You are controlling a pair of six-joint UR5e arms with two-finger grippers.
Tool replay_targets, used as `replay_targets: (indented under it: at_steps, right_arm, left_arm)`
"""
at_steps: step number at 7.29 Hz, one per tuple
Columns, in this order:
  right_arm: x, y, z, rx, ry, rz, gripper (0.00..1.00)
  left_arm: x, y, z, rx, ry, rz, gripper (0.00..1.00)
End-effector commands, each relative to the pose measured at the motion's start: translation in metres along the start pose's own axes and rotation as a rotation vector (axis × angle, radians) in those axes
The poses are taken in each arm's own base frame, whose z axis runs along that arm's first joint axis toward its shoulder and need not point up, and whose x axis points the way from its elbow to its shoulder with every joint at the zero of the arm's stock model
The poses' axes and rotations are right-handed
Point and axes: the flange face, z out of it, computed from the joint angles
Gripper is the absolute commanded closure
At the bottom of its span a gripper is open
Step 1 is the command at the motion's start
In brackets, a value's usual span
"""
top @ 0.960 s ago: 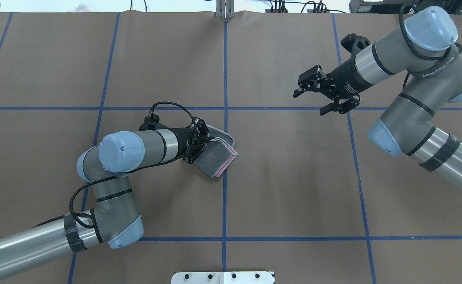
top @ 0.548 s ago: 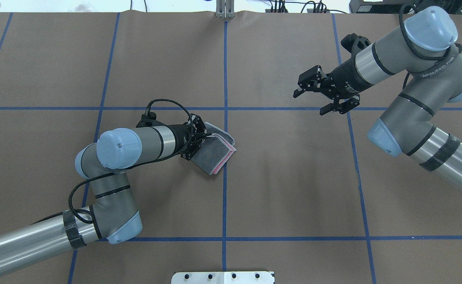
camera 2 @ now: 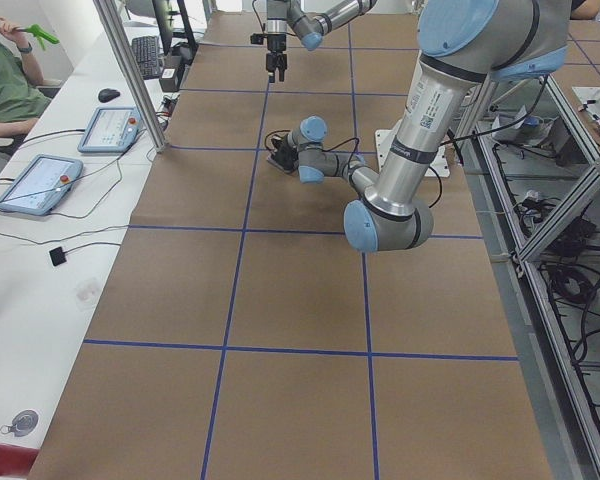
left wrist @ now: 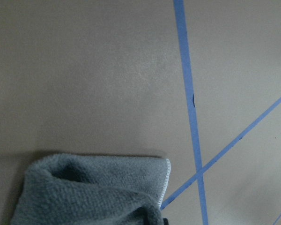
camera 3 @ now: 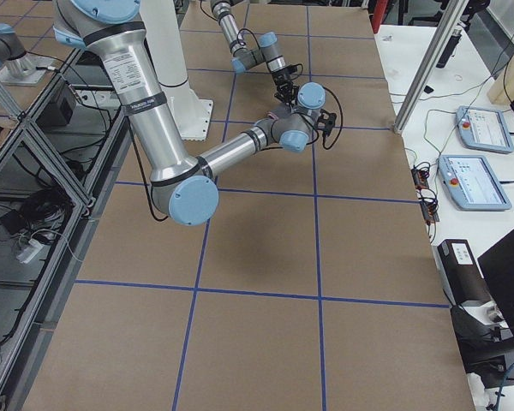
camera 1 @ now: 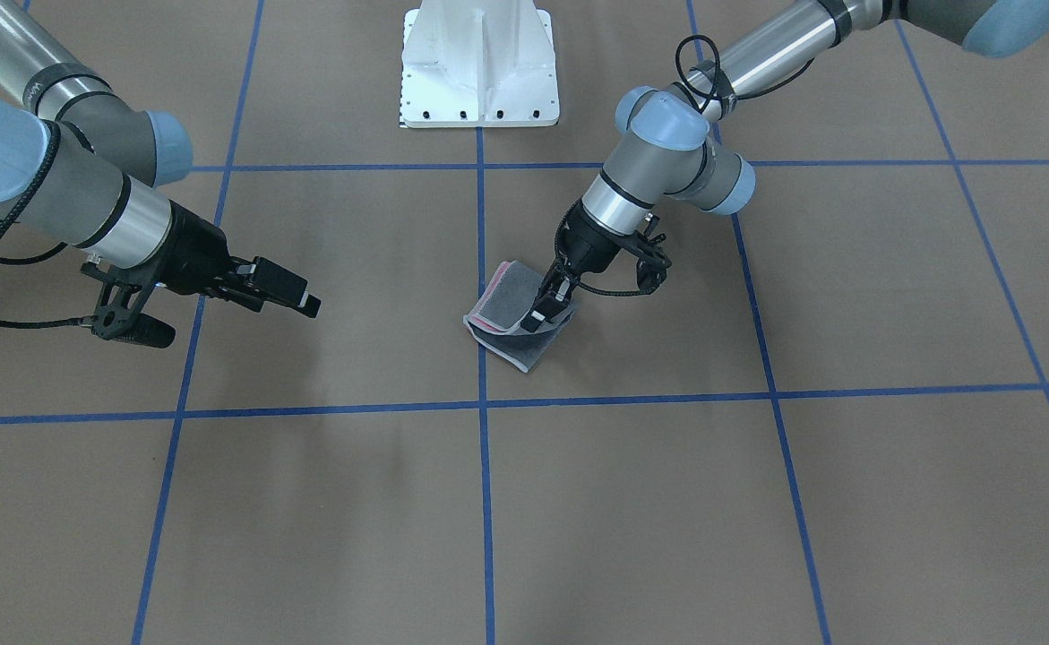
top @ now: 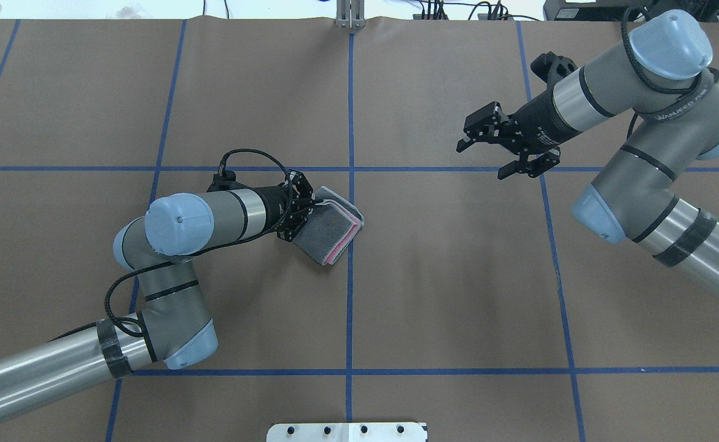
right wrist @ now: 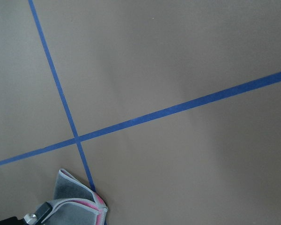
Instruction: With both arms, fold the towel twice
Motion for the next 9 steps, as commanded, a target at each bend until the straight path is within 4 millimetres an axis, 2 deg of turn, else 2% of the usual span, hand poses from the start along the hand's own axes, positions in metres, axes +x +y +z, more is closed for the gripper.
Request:
replay_targets:
  at_steps: [1,3,5,9]
  right_arm:
    - [0.001,-0.001,0.000,0.001,0.000,0.001,0.00]
    - [-0.001,0.000,-0.001,0.001,-0.002,0.000,0.00]
    - [-0.001,0.001,-0.001,0.000,-0.002,0.000,0.00]
    - [0.000,0.000,-0.001,0.001,-0.001,0.001,0.00]
  left_arm:
    - [0.002,-0.005,0.006,0.010,0.002,-0.027,1.00]
    - [0.009,-0.001,0.013,0.021,0.019,-0.041,1.00]
    - [0.017,0.010,0.032,0.029,0.019,-0.075,1.00]
    - [0.020,0.008,0.032,0.038,0.030,-0.078,0.96]
